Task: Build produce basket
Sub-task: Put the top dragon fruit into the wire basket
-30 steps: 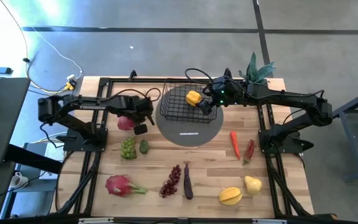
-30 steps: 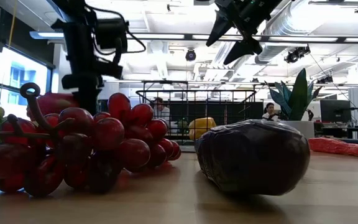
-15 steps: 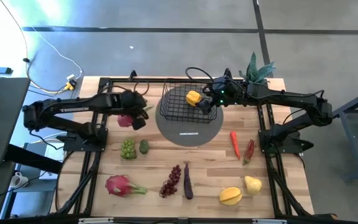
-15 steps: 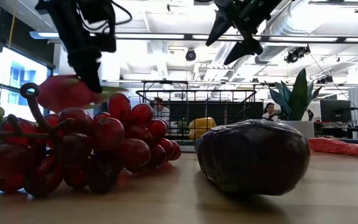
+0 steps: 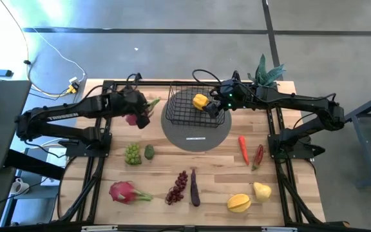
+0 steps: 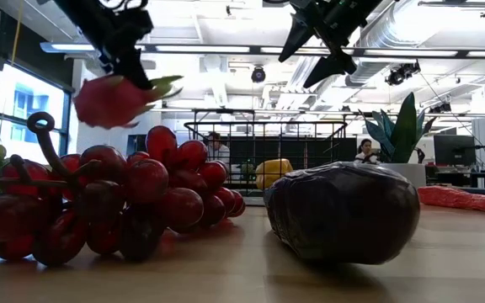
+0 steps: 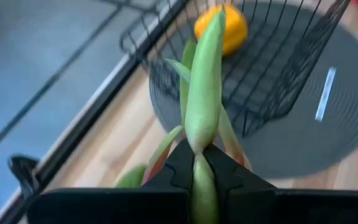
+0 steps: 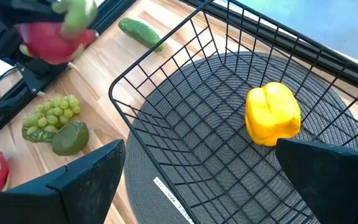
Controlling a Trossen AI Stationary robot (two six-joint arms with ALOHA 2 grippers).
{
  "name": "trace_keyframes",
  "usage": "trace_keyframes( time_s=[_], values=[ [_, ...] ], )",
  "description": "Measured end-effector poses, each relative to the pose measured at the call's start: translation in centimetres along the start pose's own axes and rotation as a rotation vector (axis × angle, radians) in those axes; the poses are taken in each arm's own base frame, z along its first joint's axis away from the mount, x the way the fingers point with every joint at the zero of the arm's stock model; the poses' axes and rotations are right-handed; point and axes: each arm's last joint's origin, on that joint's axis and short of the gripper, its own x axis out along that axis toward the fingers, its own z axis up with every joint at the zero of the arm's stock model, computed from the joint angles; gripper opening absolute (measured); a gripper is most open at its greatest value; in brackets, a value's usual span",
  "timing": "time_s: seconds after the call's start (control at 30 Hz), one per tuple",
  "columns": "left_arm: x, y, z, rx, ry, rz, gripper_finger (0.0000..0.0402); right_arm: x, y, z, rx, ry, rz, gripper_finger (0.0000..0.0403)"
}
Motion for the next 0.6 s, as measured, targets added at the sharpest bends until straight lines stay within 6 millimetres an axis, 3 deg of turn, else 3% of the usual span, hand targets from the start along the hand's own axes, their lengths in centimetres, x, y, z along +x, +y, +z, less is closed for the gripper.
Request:
trace_keyframes(
  time_s=[0.6],
  values=[
    [-1.9,0.4,4.5,-0.068,-0.496,-0.018,0.0000,-0.1,0.6,-0.4,-0.036,-0.032,-0.047,0.0399]
  ],
)
